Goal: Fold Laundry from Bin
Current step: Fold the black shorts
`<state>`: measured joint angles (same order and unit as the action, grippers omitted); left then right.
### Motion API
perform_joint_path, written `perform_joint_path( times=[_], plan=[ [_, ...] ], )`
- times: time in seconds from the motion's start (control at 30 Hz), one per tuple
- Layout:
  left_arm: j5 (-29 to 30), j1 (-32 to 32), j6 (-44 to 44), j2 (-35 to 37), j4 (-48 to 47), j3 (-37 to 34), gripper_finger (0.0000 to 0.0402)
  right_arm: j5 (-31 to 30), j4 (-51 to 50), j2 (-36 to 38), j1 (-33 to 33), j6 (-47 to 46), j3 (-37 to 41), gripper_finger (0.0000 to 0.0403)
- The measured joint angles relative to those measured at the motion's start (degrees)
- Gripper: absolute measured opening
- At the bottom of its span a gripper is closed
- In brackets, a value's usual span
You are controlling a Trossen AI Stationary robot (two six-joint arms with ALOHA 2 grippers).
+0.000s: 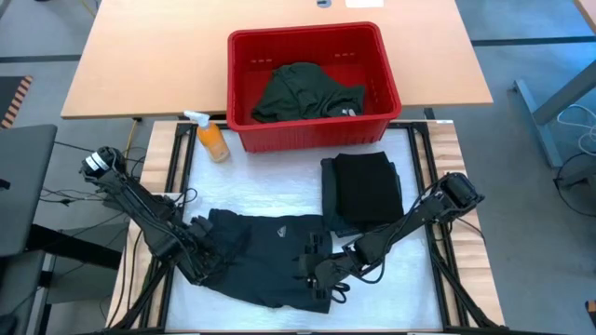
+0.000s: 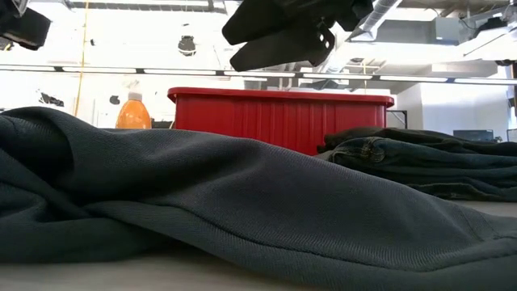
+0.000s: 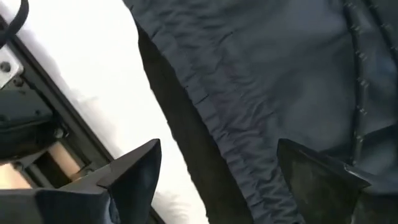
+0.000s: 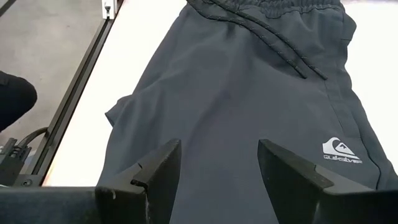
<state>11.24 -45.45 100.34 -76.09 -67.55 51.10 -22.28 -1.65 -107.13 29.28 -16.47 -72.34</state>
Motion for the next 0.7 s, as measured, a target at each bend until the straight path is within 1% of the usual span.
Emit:
perform_joint_path(
  times=[0.13, 0.27, 0.33, 0.5, 0.6, 0.7],
  plan=[
    [-0.45, 0.00, 1.32, 0.00, 3.25, -2.28, 0.0312, 0.00, 0.41, 0.00, -0.03, 0.02, 0.00, 0.0240],
    [-2.93, 0.02, 2.50, 0.08, 8.55, -7.84, 0.0312, 0.00, 0.68, 0.00, -0.01, 0.00, 0.00, 0.0240],
    [-2.96, 0.00, 4.13, 0.95, 10.55, -10.66, 0.0312, 0.00, 0.68, 0.00, 0.22, 0.00, 0.00, 0.0240],
    [-1.68, 0.01, 5.61, 4.99, 21.34, -18.09, 0.0312, 0.09, 0.63, 0.00, 0.74, 0.02, 0.00, 0.0240],
    [-1.34, -0.02, 6.61, 6.14, 27.95, -22.61, 0.0312, 0.09, 0.63, 0.00, 0.74, 0.01, 0.00, 0.0240],
    [-1.27, -0.07, 6.93, 6.56, 30.81, -24.53, 0.0309, 0.07, 0.66, 0.00, 0.74, 0.00, 0.00, 0.0240]
  ],
)
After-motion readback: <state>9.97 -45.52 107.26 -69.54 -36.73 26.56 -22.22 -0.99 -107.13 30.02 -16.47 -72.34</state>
